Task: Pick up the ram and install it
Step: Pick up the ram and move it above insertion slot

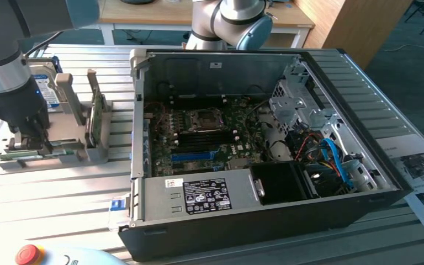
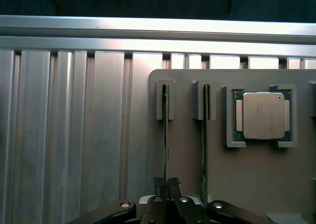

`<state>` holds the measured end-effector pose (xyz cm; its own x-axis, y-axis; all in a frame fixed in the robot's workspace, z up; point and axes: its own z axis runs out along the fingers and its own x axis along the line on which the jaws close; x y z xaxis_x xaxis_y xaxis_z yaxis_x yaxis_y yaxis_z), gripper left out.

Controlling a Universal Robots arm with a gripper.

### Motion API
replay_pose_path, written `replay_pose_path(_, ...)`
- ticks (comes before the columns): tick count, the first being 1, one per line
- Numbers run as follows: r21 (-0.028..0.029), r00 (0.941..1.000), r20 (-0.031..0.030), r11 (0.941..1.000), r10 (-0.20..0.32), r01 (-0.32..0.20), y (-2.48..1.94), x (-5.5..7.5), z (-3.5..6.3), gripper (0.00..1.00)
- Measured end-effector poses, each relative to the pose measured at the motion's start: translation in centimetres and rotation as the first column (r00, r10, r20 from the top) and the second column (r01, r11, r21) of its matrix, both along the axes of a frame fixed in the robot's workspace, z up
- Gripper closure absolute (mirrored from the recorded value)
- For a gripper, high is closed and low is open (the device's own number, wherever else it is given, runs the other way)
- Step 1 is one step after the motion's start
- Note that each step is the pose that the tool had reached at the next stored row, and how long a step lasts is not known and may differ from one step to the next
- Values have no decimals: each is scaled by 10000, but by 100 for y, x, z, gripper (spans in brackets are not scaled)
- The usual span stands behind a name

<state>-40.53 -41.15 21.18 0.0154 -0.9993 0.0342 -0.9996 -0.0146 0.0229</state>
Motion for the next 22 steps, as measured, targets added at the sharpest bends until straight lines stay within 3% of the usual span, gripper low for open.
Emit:
replay_pose_path(12, -1, 10000, 0, 10000, 0, 0, 0, 2, 190, 88)
replay_pose_path(22, -1, 10000, -1, 10000, 0, 0, 0, 2, 403, 88)
